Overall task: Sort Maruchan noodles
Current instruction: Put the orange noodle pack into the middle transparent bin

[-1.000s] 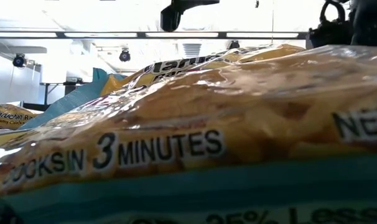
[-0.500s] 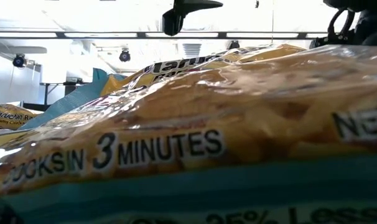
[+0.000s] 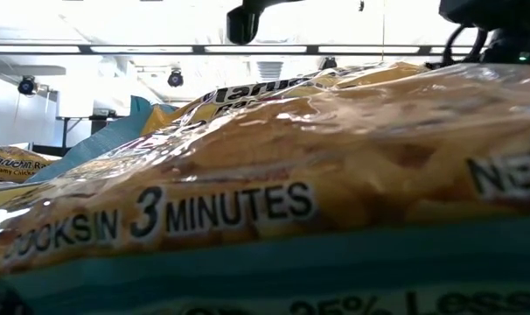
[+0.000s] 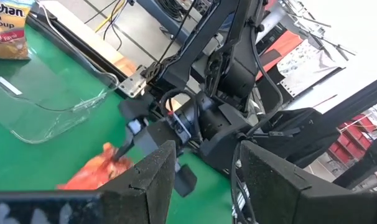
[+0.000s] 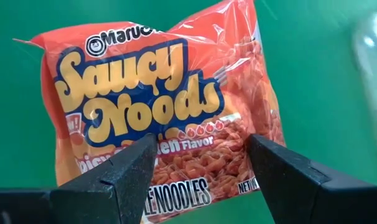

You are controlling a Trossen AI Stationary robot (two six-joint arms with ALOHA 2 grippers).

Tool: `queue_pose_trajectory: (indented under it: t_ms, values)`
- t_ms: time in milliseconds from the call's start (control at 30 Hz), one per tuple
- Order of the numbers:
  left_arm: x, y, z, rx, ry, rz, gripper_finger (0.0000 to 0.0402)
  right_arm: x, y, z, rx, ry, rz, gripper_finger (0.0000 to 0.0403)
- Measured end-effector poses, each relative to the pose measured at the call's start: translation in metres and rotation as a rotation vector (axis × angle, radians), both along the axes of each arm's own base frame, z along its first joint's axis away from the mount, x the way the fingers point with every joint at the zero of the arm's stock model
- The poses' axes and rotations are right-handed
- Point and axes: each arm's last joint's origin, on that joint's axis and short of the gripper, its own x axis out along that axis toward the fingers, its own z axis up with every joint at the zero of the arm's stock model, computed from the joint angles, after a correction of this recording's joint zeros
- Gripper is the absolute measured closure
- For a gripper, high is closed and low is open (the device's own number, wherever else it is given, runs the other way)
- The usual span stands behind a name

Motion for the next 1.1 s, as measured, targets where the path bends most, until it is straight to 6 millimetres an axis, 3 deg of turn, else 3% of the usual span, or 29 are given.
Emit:
queue_pose_trajectory:
  t_ms: [300,500,733,867,1100]
  values:
    - [-0.005,-0.011,-0.015,-0.089,0.158,-0.006,0.0237,0.027,0.009,0.001,0.006,-0.242,0.050,0.0154]
    - [-0.007,-0.019,-0.034,-0.181,0.310,0.021,0.0237,0.030,0.009,0.023,0.042,-0.319,0.032,0.0154]
    - [0.013,-0.035,-0.073,-0.272,0.402,0.043,0.0237,0.018,0.007,0.044,0.277,-0.378,-0.248,0.0154]
    - [0.023,-0.039,-0.091,-0.307,0.417,0.055,0.0237,0.012,0.011,0.042,0.349,-0.345,-0.320,0.0154]
    - [0.034,-0.041,-0.108,-0.327,0.409,0.034,0.0237,0.002,0.014,0.020,0.372,-0.288,-0.426,0.0154]
